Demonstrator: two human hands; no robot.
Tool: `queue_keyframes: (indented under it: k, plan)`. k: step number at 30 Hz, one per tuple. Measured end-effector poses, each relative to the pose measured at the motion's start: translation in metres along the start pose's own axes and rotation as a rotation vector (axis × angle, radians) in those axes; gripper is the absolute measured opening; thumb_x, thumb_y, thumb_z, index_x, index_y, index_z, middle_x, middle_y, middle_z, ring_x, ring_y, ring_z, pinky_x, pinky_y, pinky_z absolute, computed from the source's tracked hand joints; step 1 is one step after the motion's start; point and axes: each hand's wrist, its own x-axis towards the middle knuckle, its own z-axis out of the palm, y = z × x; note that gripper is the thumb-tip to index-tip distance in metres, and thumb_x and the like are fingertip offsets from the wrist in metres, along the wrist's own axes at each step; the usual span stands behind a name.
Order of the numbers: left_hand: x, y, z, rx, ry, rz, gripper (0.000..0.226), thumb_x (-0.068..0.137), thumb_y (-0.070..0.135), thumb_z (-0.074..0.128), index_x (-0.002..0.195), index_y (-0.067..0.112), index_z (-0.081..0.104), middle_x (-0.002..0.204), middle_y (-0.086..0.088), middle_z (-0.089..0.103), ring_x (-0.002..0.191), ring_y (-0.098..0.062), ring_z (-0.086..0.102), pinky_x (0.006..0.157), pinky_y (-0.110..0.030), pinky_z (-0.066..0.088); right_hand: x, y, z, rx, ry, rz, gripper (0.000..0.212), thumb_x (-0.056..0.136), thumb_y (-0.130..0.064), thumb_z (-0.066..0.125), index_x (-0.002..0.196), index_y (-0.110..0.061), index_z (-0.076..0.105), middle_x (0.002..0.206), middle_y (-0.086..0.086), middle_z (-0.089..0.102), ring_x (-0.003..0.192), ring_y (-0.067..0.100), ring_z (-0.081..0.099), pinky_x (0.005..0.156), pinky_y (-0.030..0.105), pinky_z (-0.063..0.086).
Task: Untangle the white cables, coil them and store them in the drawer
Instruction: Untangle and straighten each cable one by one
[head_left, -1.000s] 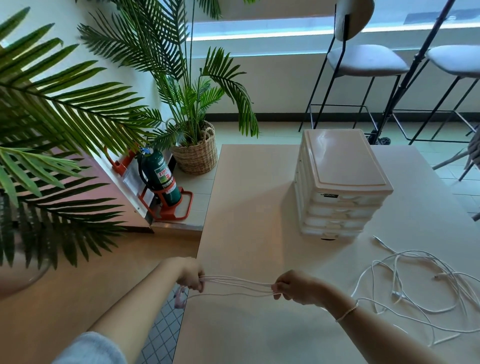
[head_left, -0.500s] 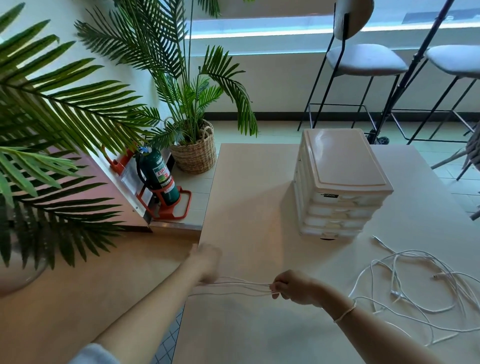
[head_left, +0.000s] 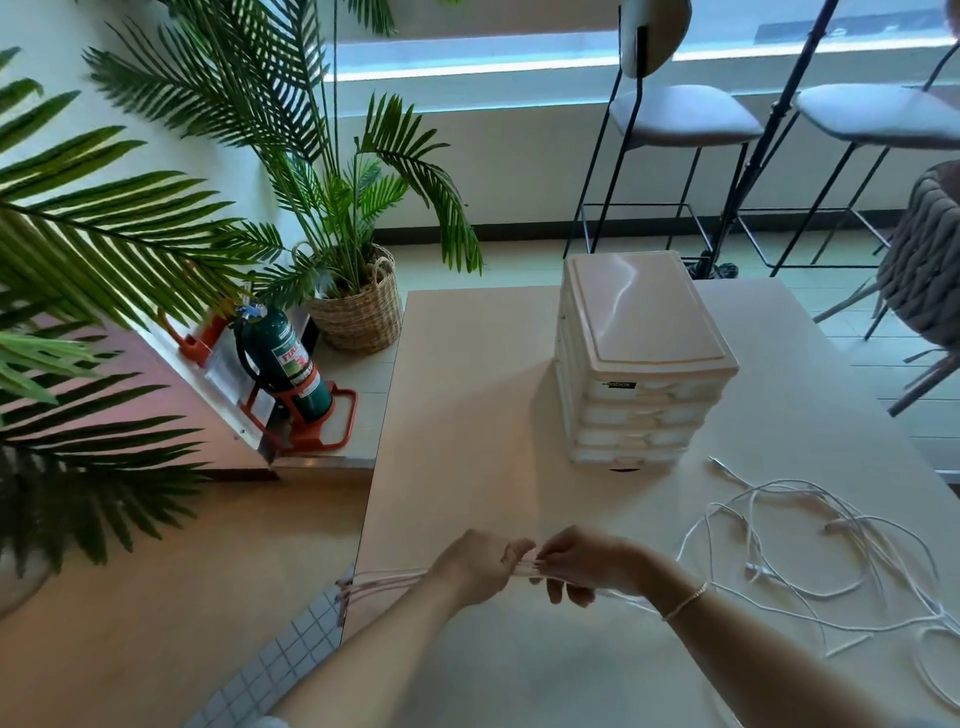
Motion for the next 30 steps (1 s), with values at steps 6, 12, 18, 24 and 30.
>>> queue_keyframes:
  k: [6,12,18,24,30]
  plan:
    - [-0.003,0.0,0.005,-0.007,0.109,-0.048,0.056,0.1,0.04,0.033,0.082,-0.003,0.064,0.091,-0.024,0.067,0.086,-0.033,0.063,0.078,-0.034,0.044,-0.005,0.005,-0.016,-0.172,0.086,0.018,0.033,0.095,-0.025,0.046,0.064,-0.021,0.057,0.047,-0.008,0.05,0.037,0.004,0.035,0.042,0.018,0.028]
    - [0.006,-0.004,0.002,0.072,0.173,-0.127,0.056,0.1,0.041,0.031,0.089,-0.001,0.066,0.095,-0.023,0.067,0.092,-0.037,0.062,0.077,-0.037,0.045,-0.01,0.0,0.002,-0.319,-0.015,-0.065,0.027,0.092,-0.027,0.051,0.066,-0.03,0.057,0.054,-0.01,0.05,0.043,-0.005,0.043,0.05,0.013,0.032]
    - [-0.004,0.004,-0.004,0.12,0.002,-0.004,0.051,0.102,0.033,0.03,0.089,-0.006,0.061,0.098,-0.027,0.064,0.091,-0.035,0.059,0.074,-0.037,0.037,0.001,0.004,-0.001,-0.222,0.313,-0.125,0.037,0.091,-0.012,0.05,0.057,-0.026,0.048,0.062,-0.01,0.048,0.061,0.008,0.045,0.052,0.01,0.033]
    - [-0.002,-0.005,-0.001,0.125,0.047,-0.053,0.053,0.101,0.038,0.03,0.087,-0.002,0.062,0.096,-0.024,0.065,0.09,-0.036,0.06,0.073,-0.035,0.043,-0.007,0.003,-0.003,-0.237,0.16,-0.055,0.022,0.093,-0.019,0.05,0.074,-0.02,0.062,0.059,-0.008,0.048,0.048,0.001,0.041,0.045,0.01,0.029]
    - [-0.001,0.003,0.0,0.095,0.083,-0.064,0.049,0.101,0.036,0.031,0.095,0.0,0.063,0.1,-0.025,0.064,0.094,-0.037,0.059,0.073,-0.036,0.044,-0.004,-0.012,0.001,-0.281,-0.082,0.012,0.028,0.096,-0.022,0.039,0.074,-0.022,0.055,0.069,-0.008,0.062,0.048,-0.002,0.056,0.062,0.016,0.042]
